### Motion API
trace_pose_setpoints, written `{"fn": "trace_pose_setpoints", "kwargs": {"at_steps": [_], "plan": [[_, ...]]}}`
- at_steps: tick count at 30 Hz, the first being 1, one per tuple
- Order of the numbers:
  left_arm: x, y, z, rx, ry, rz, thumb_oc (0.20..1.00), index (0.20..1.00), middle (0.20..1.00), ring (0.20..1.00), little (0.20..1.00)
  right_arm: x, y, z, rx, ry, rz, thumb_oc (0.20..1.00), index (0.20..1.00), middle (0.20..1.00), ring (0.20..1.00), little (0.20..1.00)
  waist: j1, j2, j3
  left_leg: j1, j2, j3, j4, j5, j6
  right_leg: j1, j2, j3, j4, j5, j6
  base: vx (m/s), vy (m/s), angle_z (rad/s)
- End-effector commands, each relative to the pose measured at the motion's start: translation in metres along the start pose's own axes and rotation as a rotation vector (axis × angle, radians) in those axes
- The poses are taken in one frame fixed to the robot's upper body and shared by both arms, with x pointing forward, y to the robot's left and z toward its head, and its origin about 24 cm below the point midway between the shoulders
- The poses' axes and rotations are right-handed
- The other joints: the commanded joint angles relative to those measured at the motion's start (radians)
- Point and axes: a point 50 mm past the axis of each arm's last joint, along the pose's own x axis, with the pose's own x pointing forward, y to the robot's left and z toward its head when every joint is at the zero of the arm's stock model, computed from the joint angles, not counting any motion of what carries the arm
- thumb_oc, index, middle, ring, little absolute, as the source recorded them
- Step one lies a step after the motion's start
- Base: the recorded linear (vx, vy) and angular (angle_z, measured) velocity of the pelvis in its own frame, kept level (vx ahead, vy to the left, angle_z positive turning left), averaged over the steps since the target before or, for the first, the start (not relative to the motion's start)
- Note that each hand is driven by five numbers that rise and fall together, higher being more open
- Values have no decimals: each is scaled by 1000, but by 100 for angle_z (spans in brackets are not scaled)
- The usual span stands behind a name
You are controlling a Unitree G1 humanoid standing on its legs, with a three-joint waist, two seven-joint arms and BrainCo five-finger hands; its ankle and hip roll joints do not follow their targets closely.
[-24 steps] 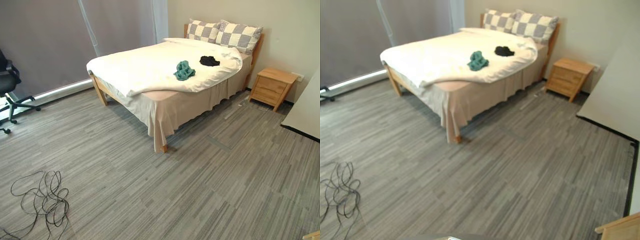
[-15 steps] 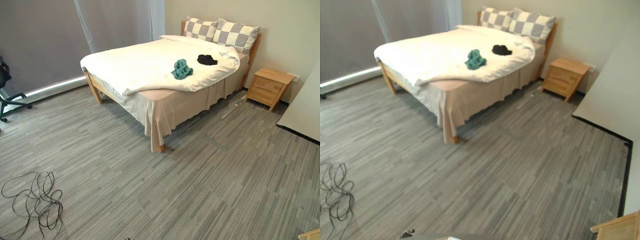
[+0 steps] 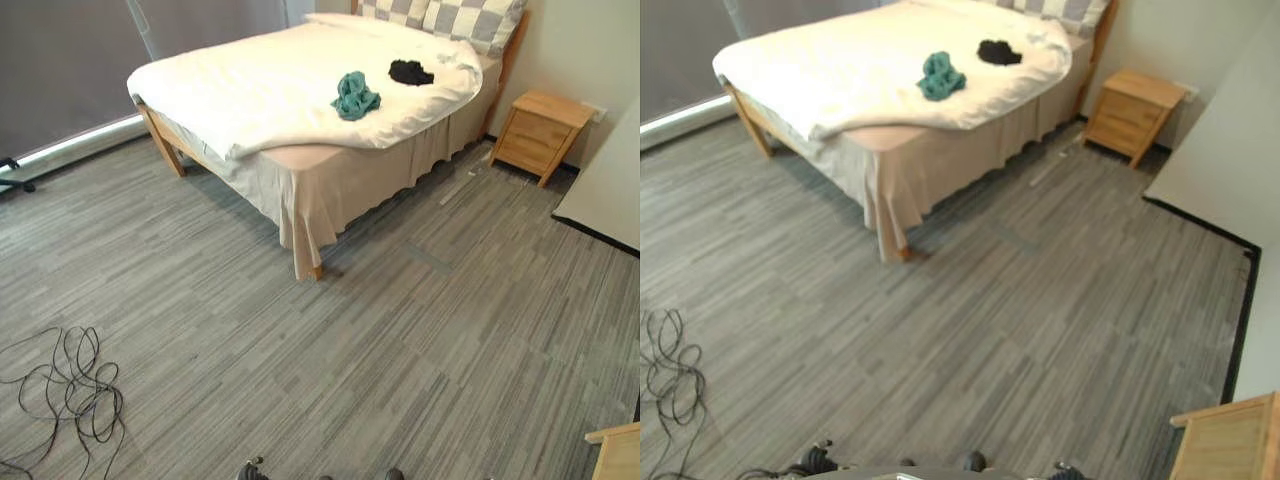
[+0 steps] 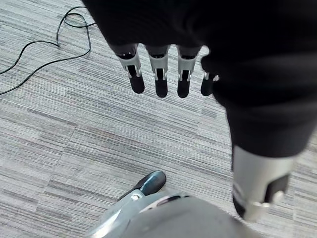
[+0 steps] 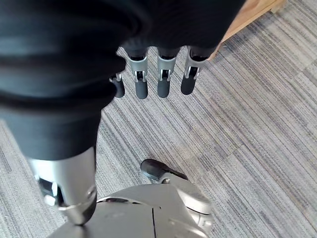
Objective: Tidy up the quilt and then pick up the clothes from the bed and put them into the laundry hamper.
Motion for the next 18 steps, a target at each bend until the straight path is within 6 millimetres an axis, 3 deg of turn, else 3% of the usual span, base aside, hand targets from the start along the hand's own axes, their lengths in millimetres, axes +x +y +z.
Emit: {"fn": "trace_pose_setpoints", "kwargs": {"at_steps": [1,3,4,5,6,7,8,9,10,12,13,14,15,16,17,18], "plan": [[0,0,-5,-74,38,4,1000,1000,1000,1000,1000,0,14,0,114,10,27,1000,1000,1000,1000,1000,-26,1,22,42,-19,-9,0,-58,-5,-123,-136,-58,363,40,200,279,58,-13],[0,1,-7,-72,45,8,1000,1000,1000,1000,1000,0,14,-3,134,18,19,1000,1000,1000,1000,1000,-36,6,29,62,-13,-12,0,-67,-11,-145,-144,-74,366,37,192,341,-7,6],[0,3,-8,-57,50,13,1000,1000,1000,1000,1000,-1,12,-6,158,30,9,1000,1000,1000,1000,1000,-52,0,35,90,-12,-18,0,-96,-29,-152,-173,-109,223,15,167,265,-75,15],[0,3,-8,-57,50,13,1000,1000,1000,1000,1000,-1,12,-6,158,30,9,1000,1000,1000,1000,1000,-55,2,38,94,-9,-21,0,-97,-31,-145,-171,-113,218,16,166,454,-148,19],[-1,3,-9,-39,55,15,1000,1000,1000,1000,1000,-1,12,-9,169,38,6,1000,1000,1000,1000,1000,-67,-2,45,120,-9,-25,0,-120,-42,-156,-181,-116,99,25,155,492,-218,10],[0,6,-7,-24,45,24,1000,1000,1000,1000,1000,-1,11,-10,217,44,-1,1000,1000,1000,1000,1000,-84,-10,49,145,0,-34,0,-147,-68,-180,-209,-113,-89,74,169,680,-287,18],[0,8,-4,-3,34,28,1000,1000,1000,1000,1000,-1,10,-12,243,52,-7,1000,1000,1000,1000,1000,-99,-5,53,169,12,-39,0,-171,-82,-208,-229,-104,-156,111,184,500,-212,25],[0,7,-4,-2,34,28,1000,1000,1000,1000,1000,-1,10,-12,243,53,-8,1000,1000,1000,1000,1000,-98,0,54,172,17,-38,0,-174,-83,-202,-224,-106,-164,115,185,634,-203,33],[0,6,-5,31,34,23,1000,1000,1000,1000,1000,-2,9,-21,267,80,-12,1000,1000,1000,1000,1000,-122,12,55,228,32,-37,0,-222,-99,-252,-252,-89,-176,139,202,649,-197,29],[0,5,-8,47,45,15,1000,1000,1000,1000,1000,-4,9,-29,272,104,-7,1000,1000,1000,1000,1000,-128,9,48,250,29,-44,0,-234,-101,-242,-256,-98,-179,150,202,635,-213,22],[-2,3,-16,33,68,11,1000,1000,1000,1000,1000,-6,4,-38,239,132,-18,1000,1000,1000,1000,1000,-138,25,42,295,56,-46,12,-178,-118,-222,-222,-105,-153,171,183,617,-261,20],[-3,1,-20,28,78,9,1000,1000,1000,1000,1000,-6,1,-41,218,138,-23,1000,1000,1000,1000,1000,-146,36,39,270,84,-48,106,-118,-134,-208,-196,-100,-139,166,162,612,-263,18],[-3,1,-20,28,78,9,1000,1000,1000,1000,1000,-6,1,-41,218,138,-23,1000,1000,1000,1000,1000,-148,33,37,267,82,-51,106,-116,-134,-211,-199,-101,-139,166,162,491,-346,29],[-3,2,-20,21,78,14,1000,1000,1000,1000,1000,-6,-6,-39,153,138,-38,1000,1000,1000,1000,1000,-133,36,49,152,131,-42,392,66,-159,-155,-153,-115,-136,133,107,298,-250,34],[-3,2,-20,21,78,14,1000,1000,1000,1000,1000,-6,-6,-39,153,137,-38,1000,1000,1000,1000,1000,-134,38,48,149,133,-44,395,64,-159,-155,-153,-117,-136,133,107,427,-400,36],[-2,5,-17,20,68,25,1000,1000,1000,1000,1000,-5,-13,-33,112,115,-54,1000,1000,1000,1000,1000,-118,26,66,56,133,-78,575,145,-155,-118,-134,-126,-147,110,69,389,-418,-3]]}}
